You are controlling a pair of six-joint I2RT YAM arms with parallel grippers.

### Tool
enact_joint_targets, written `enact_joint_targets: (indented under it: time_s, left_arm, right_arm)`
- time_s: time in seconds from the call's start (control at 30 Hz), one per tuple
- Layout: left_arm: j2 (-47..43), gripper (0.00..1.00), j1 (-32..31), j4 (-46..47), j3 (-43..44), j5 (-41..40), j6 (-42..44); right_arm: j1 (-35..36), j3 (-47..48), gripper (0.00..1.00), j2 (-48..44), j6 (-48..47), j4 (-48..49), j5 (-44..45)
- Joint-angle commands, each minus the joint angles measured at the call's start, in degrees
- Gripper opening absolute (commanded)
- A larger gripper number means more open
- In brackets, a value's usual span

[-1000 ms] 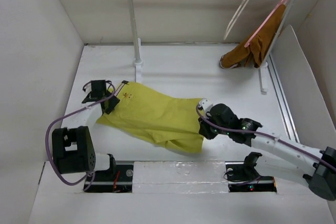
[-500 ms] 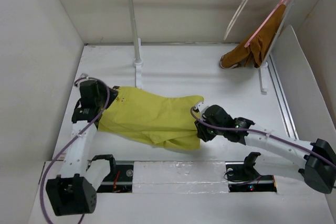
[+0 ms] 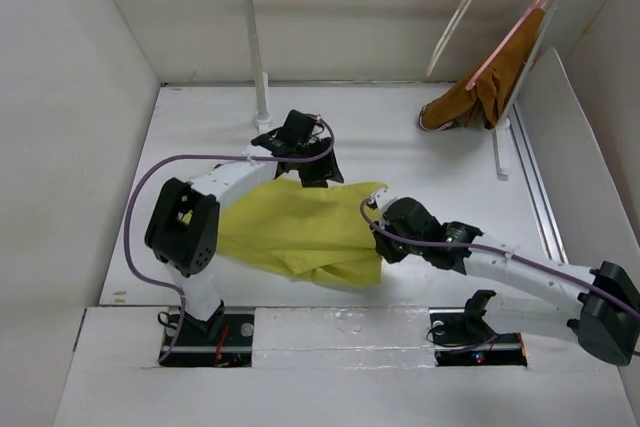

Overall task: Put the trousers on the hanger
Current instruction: Fold the trousers at the center of the board.

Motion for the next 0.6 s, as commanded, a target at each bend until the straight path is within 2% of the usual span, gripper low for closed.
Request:
enact_joint_targets:
  time_s: [0.0, 0.03, 0.2, 0.33, 0.57]
  left_arm:
    - [1.33, 0.44, -2.74, -0.8, 4.76, 7.38, 1.98]
    - [3.87, 0.44, -5.45, -2.64, 7.82, 6.77, 2.77]
    - [10.83, 0.44, -11.36, -3.27, 14.26, 7.91, 2.79]
    - [13.03, 0.44, -12.51, -0.12, 13.31, 8.08, 0.5]
    - [14.44, 0.44, -12.51, -0.02, 12.07, 6.77, 0.67]
  right_arm:
    - [0.63, -0.3, 0.27, -3.26, 1.25, 1.78, -0.34]
    - [0.63, -0.3, 0.27, -3.52, 1.25, 1.52, -1.03]
    - [0.63, -1.0, 0.31, -1.69, 0.11, 2.3, -1.92]
    - [0.11, -0.3, 0.31, 1.13, -0.59, 3.36, -4.03]
    - [0.63, -1.35, 0.29, 2.27, 0.28, 3.98, -1.66]
